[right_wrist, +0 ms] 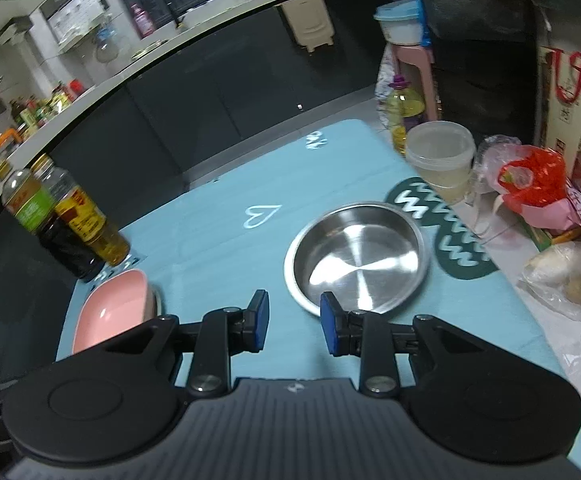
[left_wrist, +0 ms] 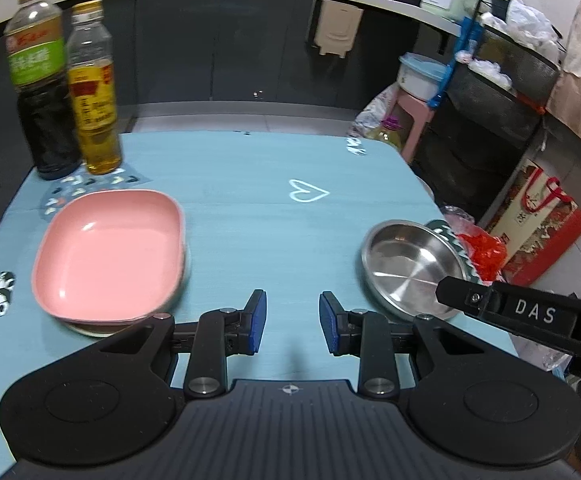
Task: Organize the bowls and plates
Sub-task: 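Lift both tools and move them to the steel bowl rim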
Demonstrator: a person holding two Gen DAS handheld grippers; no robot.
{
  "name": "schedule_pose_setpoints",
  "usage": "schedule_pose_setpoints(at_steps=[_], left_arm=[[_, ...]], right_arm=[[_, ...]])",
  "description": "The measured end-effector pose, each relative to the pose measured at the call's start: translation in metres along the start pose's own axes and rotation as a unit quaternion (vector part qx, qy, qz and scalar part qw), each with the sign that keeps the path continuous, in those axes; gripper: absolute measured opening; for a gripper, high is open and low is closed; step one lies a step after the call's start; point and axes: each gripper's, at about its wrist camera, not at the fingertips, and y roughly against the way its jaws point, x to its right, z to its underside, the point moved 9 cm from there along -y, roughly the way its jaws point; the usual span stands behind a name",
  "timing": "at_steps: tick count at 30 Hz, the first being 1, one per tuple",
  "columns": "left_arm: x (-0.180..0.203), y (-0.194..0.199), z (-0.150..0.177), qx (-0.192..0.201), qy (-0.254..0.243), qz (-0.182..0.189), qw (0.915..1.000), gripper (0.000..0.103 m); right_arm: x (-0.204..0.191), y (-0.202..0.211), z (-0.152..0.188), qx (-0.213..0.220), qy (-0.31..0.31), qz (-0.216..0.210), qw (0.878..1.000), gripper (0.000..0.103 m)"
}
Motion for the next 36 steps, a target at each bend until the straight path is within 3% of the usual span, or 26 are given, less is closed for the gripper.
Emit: schedule_pose_setpoints(at_steps=[22, 36], left_arm=[[0.06, -0.054, 0.004, -0.037, -0.048, 0.015, 0.9981, 0.027], [0.061, -0.09, -0.009, -0.051, -0.013, 0.012, 0.9986, 0.028]], right_arm=[[0.072, -0.005, -0.015, 0.006, -0.062, 0.035, 0.997, 0.03], [0.082, -0.029, -0.019, -0.011, -0.075, 0.035, 0.997, 0.03]])
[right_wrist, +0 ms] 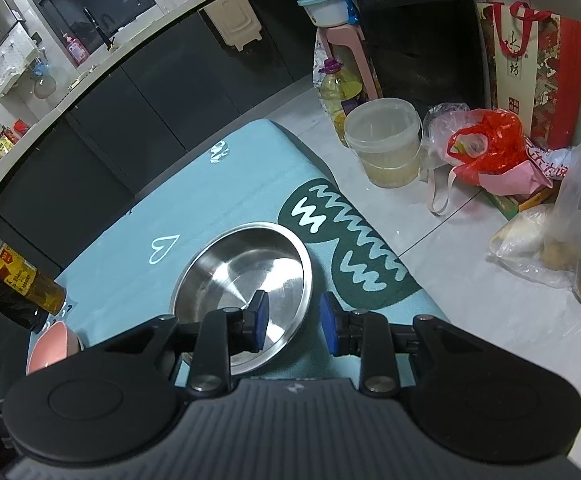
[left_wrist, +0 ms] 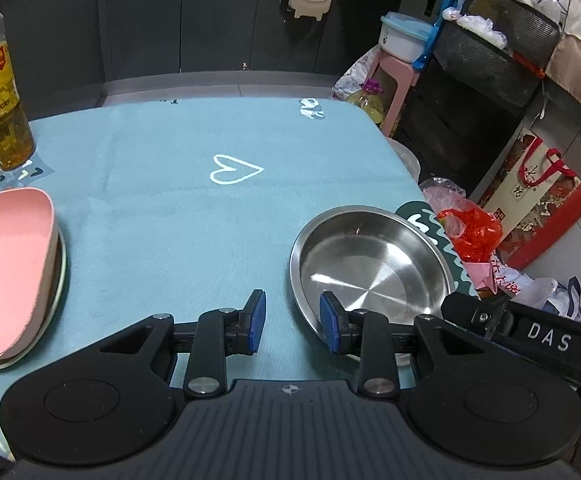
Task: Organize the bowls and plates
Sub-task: 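Lift both tools and move them to the steel bowl rim, then close both tools on the steel bowl rim and lift it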
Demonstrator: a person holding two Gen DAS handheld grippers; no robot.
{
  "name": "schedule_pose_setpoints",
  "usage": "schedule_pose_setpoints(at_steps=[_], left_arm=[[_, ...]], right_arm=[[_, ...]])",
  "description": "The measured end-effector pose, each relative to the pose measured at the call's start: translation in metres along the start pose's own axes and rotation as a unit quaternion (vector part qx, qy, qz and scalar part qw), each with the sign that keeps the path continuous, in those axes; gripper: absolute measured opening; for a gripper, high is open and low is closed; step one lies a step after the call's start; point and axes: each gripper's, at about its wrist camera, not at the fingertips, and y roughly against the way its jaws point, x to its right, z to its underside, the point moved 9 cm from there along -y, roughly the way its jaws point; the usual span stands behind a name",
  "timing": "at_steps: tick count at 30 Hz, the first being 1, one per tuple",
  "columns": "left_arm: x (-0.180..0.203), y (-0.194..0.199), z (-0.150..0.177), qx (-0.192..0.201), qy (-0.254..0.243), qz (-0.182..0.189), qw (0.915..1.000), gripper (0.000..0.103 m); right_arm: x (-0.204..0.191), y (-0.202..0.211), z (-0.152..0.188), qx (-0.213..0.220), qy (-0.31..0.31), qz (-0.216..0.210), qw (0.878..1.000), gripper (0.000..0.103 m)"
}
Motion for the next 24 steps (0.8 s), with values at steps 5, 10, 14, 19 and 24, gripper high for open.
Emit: schedule_pose_setpoints(at_steps=[5, 10, 14, 19, 24], left_arm=[[0.001, -0.013, 0.001, -0.011, -0.001, -0.005, 0.9999, 0.028], [0.002, -0.017, 0.003, -0.016, 0.0, -0.006, 0.9999, 0.028], [0.003, -0.019, 0.002, -0.013, -0.003, 0.0, 0.9999, 0.027], [0.006, -0.018, 0.006, -0.016, -0.013, 0.018, 0.9996, 0.016], [0.006, -0.011, 0.006, -0.005, -0.02, 0.017, 0.9996, 0.016]], right_arm=[[0.002, -0.008, 0.0, -0.006, -0.004, 0.003, 1.0, 0.03], [0.005, -0.013, -0.001, -0.007, -0.009, 0.006, 1.0, 0.03], [0.004, -0.019, -0.002, -0.009, -0.008, 0.007, 1.0, 0.03], [0.004, -0.024, 0.0, -0.015, -0.001, 0.008, 1.0, 0.022], [0.0, -0.023, 0.005, -0.016, 0.021, 0.011, 1.0, 0.017]])
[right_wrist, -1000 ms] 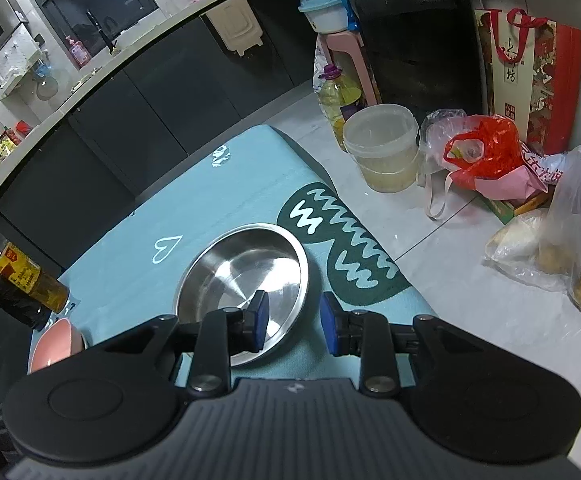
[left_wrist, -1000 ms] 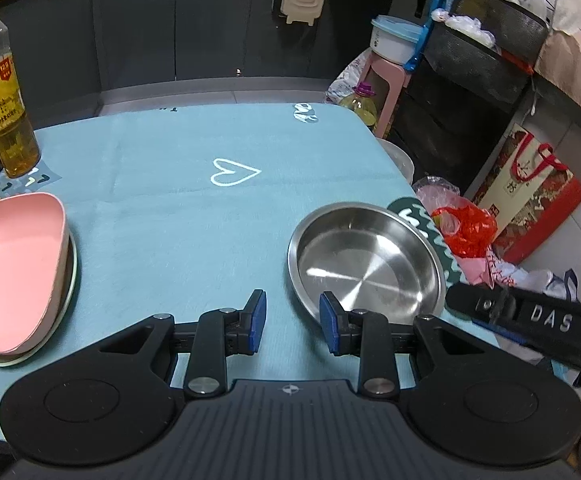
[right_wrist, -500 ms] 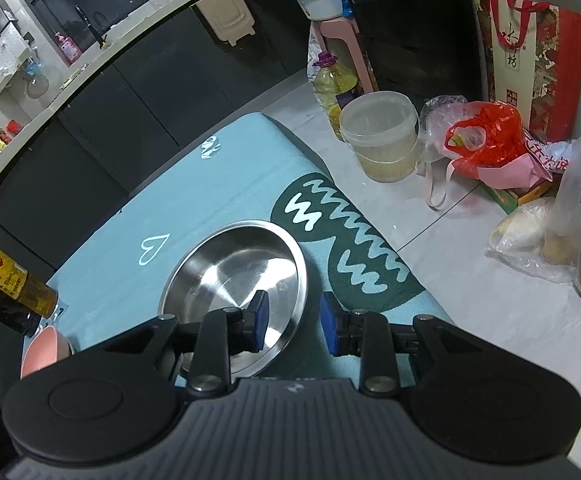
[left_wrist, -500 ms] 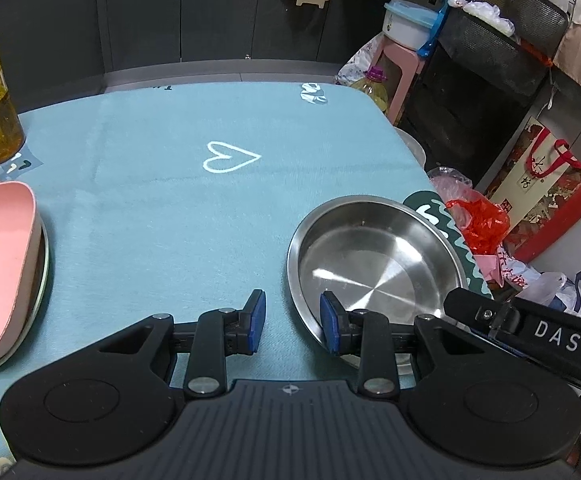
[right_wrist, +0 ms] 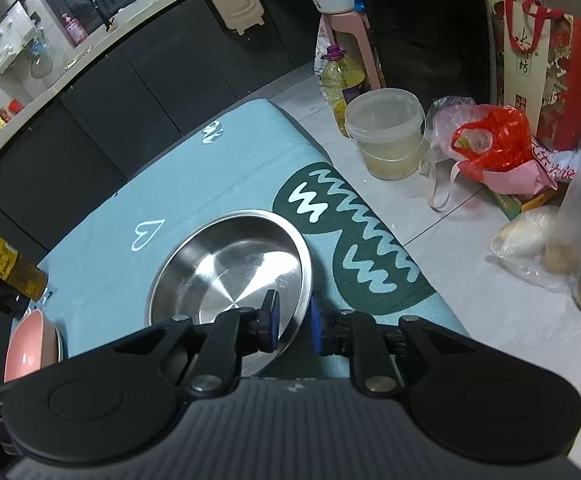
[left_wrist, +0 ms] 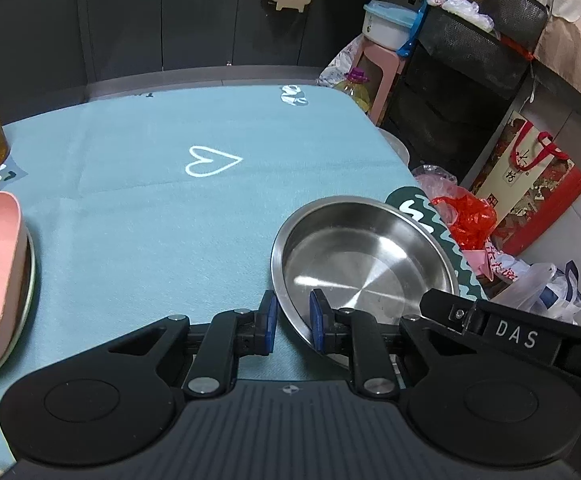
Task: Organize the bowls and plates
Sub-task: 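Close both tools on the steel bowl rim and lift it, then carry the steel bowl over the pink dish and lower it inside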
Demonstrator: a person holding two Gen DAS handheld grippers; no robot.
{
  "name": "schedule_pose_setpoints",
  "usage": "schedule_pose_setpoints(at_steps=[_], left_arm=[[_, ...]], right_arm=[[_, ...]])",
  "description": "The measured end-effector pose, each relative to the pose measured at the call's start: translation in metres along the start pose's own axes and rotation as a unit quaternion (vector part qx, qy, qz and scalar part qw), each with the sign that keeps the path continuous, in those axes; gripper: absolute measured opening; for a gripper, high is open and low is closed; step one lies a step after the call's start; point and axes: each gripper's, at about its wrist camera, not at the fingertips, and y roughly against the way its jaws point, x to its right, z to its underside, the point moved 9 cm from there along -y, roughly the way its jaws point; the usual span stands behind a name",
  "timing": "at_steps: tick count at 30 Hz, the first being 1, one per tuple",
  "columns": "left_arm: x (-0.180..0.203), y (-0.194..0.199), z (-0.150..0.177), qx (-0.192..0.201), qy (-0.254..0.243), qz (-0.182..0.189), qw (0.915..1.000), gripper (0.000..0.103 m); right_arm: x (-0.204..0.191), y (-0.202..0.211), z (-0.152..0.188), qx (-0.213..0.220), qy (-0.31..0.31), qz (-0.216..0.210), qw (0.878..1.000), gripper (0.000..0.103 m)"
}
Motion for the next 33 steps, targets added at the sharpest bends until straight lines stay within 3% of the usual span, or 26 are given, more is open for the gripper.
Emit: schedule_pose_setpoints(at_steps=[15, 33], left_arm=[[-0.004, 0.038, 0.0, 0.028, -0.003, 0.001, 0.9996, 0.017], [-0.048, 0.087, 0.004, 0.063, 0.024, -0.01, 0.9977, 0.018]], right_arm=[[-0.015, 0.028, 0.003, 0.017, 0.004, -0.009, 1.0, 0.017], [-0.064, 0.054, 0.011, 0.041, 0.045, -0.037, 0.997, 0.017]])
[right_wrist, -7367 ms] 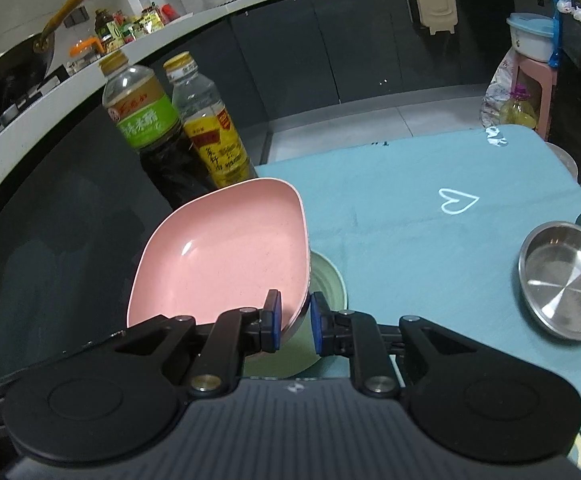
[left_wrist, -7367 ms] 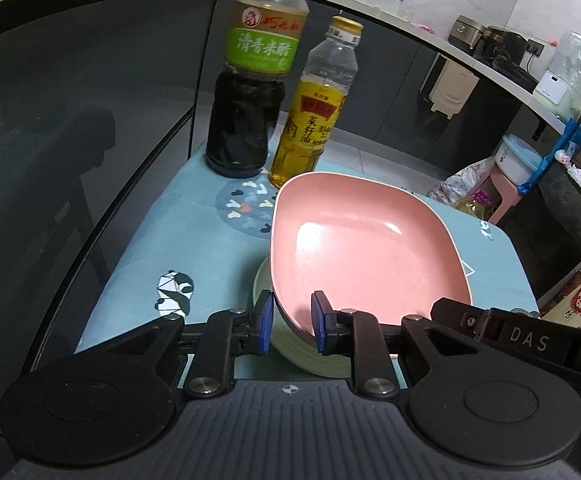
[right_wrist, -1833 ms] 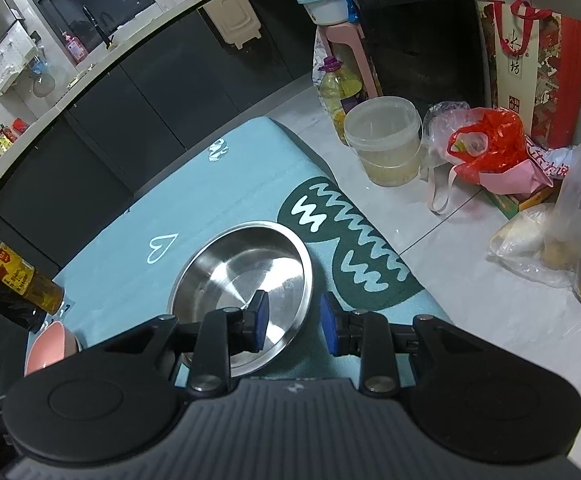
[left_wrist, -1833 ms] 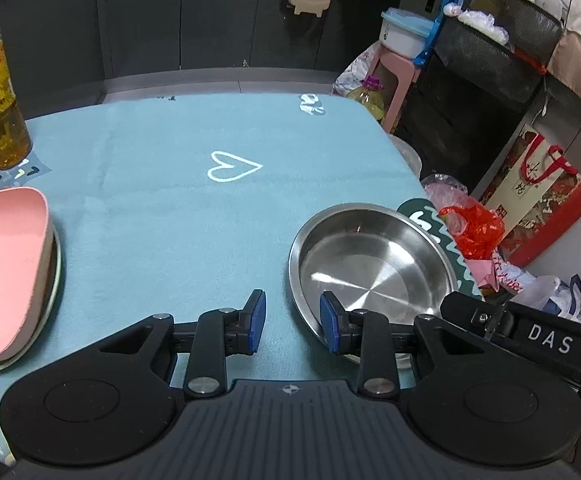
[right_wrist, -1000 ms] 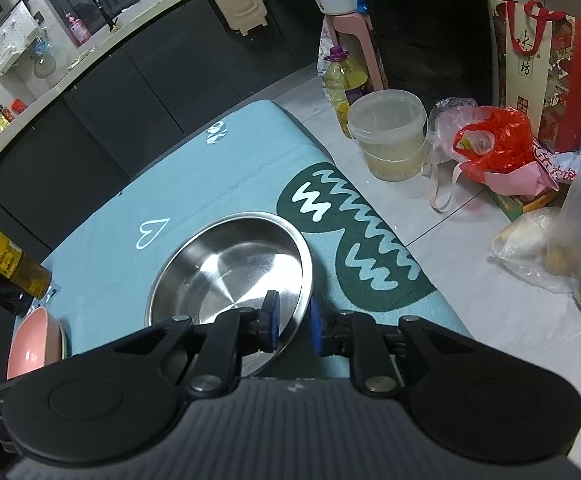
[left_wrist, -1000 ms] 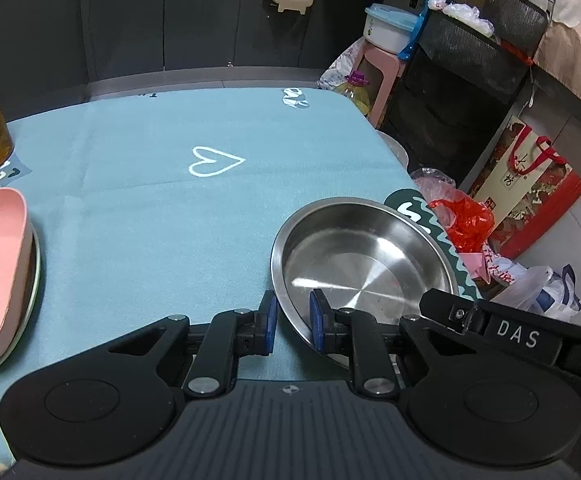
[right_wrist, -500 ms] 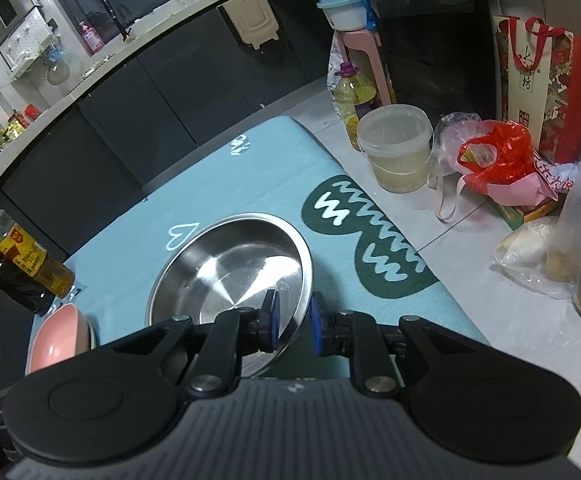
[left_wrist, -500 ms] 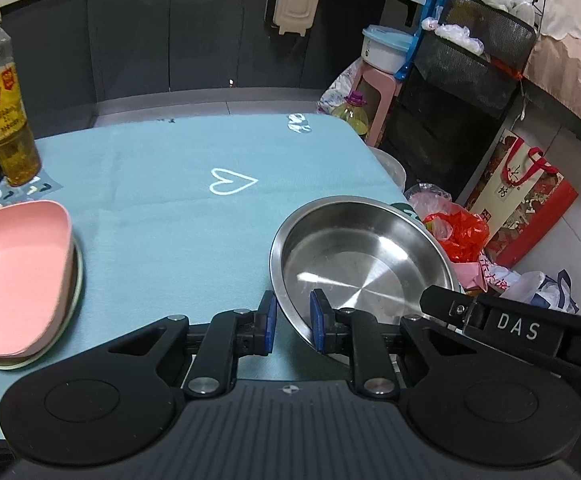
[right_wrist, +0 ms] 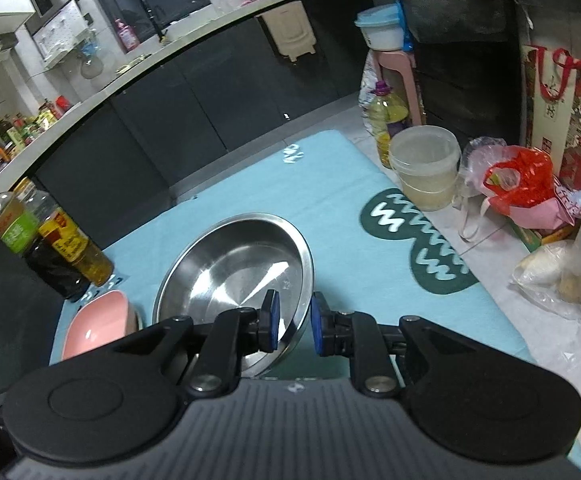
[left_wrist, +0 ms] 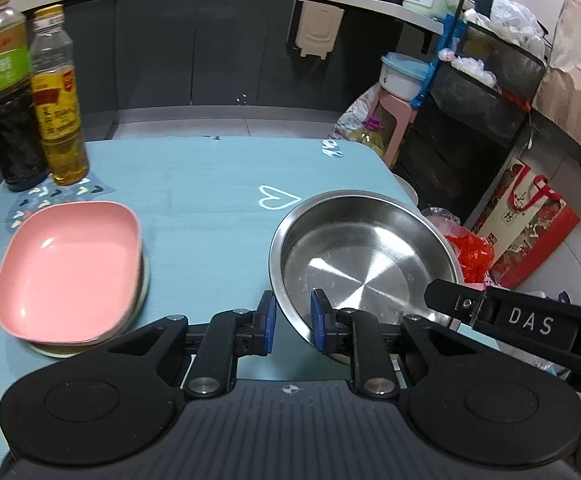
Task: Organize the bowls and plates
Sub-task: 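Carry the steel bowl over the pink dish and lower it inside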
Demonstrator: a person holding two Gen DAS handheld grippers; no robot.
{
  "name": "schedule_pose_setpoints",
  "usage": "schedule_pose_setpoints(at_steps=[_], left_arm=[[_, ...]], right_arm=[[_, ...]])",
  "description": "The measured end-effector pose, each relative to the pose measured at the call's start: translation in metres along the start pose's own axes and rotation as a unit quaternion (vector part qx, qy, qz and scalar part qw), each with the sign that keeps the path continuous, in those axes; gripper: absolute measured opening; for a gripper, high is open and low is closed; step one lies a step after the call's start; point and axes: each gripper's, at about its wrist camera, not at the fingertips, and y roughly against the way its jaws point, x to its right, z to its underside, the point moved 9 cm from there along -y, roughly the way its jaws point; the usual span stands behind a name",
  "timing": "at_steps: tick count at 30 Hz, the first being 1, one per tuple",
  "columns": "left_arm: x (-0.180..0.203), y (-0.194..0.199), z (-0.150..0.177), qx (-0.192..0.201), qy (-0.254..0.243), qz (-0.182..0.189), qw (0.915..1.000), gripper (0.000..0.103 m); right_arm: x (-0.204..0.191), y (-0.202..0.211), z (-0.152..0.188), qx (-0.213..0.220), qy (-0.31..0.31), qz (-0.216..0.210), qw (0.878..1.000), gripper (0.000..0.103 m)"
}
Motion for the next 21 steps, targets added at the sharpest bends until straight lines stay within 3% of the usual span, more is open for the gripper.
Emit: schedule_pose_setpoints(at_steps=[21], left_arm=[[-0.08, 0.038, -0.005, 0.036, 0.044, -0.042, 0.9975, 0.018]], right_arm=[[-0.078, -0.007, 0.016, -0.011, 0.064, -0.043, 0.997, 0.017]])
